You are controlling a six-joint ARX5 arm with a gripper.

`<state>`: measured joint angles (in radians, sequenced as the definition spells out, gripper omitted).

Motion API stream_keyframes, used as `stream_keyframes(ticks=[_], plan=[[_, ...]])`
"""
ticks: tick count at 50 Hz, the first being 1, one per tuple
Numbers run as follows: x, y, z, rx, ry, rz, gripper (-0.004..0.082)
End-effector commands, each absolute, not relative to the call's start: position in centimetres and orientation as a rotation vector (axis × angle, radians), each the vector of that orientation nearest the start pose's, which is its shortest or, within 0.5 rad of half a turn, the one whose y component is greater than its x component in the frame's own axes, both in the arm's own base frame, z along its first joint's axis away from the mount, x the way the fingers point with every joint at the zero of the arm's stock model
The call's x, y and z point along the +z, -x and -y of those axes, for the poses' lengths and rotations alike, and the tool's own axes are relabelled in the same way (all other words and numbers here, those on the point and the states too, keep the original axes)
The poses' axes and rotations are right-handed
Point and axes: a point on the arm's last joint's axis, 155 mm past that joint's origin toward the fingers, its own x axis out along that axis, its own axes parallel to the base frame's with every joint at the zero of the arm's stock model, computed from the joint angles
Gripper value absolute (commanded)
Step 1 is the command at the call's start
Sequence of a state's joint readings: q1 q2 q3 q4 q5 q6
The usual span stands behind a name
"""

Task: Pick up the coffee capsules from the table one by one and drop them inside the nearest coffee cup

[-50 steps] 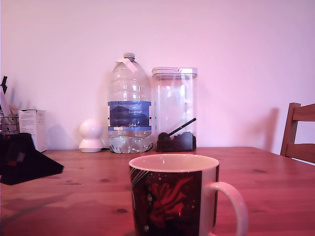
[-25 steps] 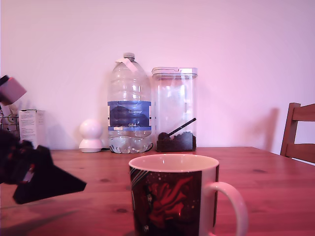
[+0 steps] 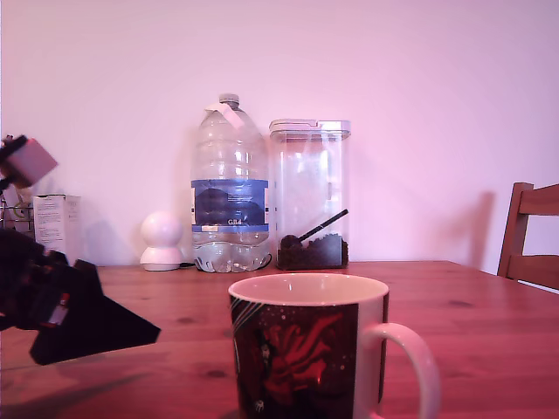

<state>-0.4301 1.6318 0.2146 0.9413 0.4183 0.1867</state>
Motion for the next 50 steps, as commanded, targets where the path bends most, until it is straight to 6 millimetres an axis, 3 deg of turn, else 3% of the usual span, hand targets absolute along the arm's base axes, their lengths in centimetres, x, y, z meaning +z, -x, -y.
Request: stream_keyframes(ticks=[1, 11, 50], plan=[[2.4, -28.3, 21.7, -0.886, -0.168, -0.416, 0.05], [1.4, -28.9, 23.1, -0.914, -0.154, -0.449, 0.05], [1.4, -31.7, 26.6, -0.934, -0.113, -0.469, 0.05]])
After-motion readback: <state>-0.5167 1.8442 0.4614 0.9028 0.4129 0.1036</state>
